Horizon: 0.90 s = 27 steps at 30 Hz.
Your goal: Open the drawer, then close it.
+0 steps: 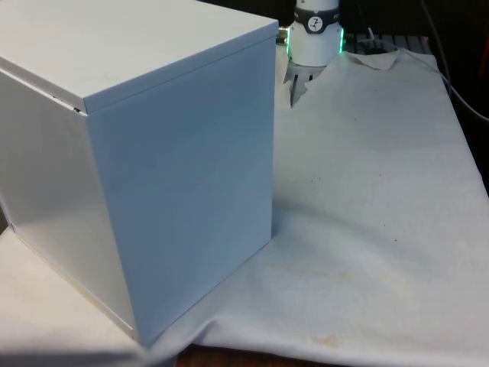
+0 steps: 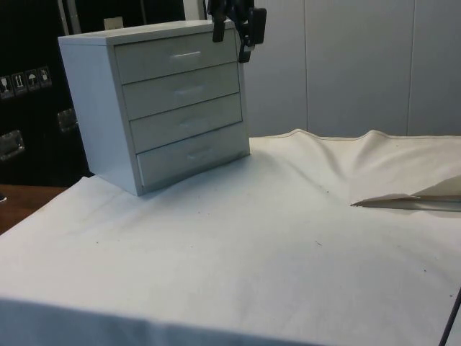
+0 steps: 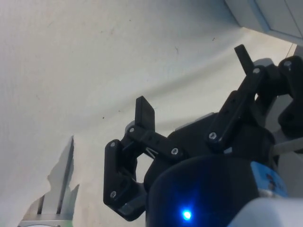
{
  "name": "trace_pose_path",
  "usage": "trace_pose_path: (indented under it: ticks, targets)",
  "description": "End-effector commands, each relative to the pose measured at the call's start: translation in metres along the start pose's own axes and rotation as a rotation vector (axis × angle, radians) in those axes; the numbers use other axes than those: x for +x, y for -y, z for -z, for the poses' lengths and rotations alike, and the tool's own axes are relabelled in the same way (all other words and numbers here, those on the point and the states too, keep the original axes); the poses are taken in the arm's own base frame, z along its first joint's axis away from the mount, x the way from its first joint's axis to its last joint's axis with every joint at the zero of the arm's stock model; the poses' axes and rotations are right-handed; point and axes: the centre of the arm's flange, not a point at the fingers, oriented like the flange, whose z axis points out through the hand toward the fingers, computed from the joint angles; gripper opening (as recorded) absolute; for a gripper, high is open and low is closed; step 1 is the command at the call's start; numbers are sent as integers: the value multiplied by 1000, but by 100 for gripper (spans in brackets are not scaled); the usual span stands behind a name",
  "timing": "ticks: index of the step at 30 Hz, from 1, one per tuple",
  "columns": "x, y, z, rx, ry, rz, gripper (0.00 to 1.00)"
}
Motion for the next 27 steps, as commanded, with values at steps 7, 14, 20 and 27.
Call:
trace_pose_path:
  ticks: [7, 14, 20, 27]
  targets:
    - [0, -2, -1, -12, -2, 1, 100]
    - [0, -5, -6, -49, -6, 2, 100]
    - [0, -9, -12, -80, -10, 2, 100]
    - [-1, -14, -15, -123, -14, 7, 100]
